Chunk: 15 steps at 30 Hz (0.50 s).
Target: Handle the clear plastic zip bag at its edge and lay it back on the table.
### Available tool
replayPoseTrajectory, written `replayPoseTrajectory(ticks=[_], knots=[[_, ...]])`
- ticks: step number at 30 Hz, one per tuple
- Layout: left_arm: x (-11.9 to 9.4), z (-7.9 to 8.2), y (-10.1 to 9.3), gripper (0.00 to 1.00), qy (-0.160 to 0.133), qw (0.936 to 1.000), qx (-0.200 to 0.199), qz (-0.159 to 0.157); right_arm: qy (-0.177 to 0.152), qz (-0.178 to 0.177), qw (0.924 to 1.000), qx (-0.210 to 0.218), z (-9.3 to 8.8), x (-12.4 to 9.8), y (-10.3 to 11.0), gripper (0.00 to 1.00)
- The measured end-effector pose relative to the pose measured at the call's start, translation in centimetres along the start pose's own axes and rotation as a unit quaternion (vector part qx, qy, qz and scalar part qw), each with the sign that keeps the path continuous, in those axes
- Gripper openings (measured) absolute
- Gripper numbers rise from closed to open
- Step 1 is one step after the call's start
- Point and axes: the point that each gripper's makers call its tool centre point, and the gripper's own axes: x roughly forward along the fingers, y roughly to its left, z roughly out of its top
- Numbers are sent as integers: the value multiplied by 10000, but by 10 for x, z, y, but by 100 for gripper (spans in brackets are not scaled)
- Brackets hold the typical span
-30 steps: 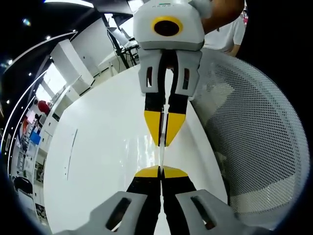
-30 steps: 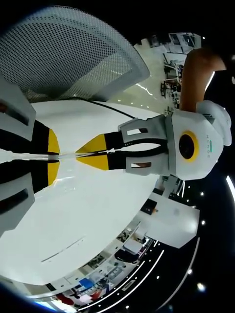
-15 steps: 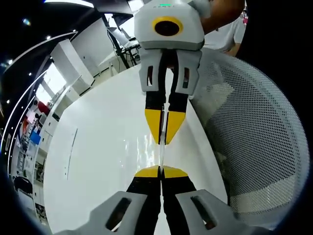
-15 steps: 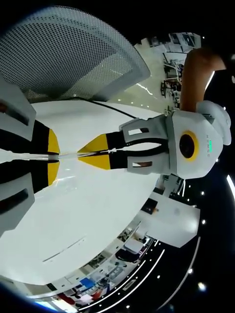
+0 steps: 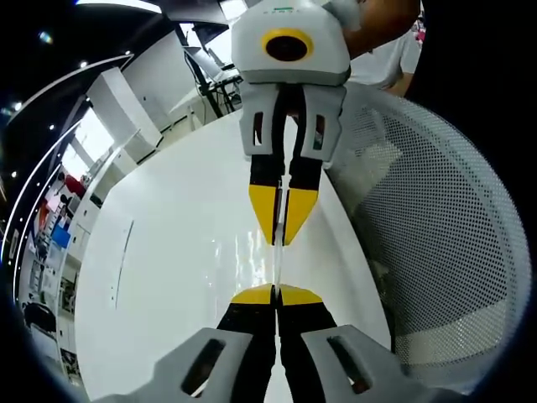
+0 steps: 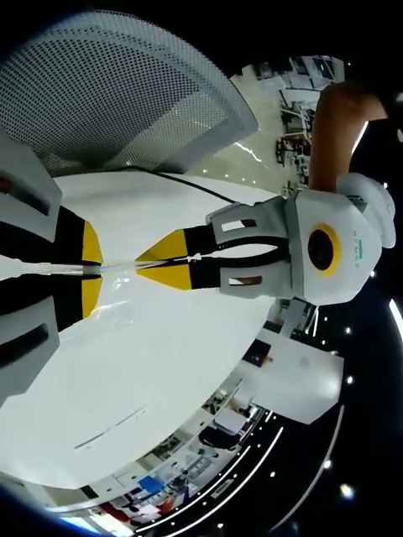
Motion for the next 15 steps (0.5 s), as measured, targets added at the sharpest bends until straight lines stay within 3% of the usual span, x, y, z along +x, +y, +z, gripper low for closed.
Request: replayPoseTrajectory(ticks=[15], knots=[[-1,0,-1,0,26,10000,17,-18,-12,-5,10000,10,0,0,0,0]])
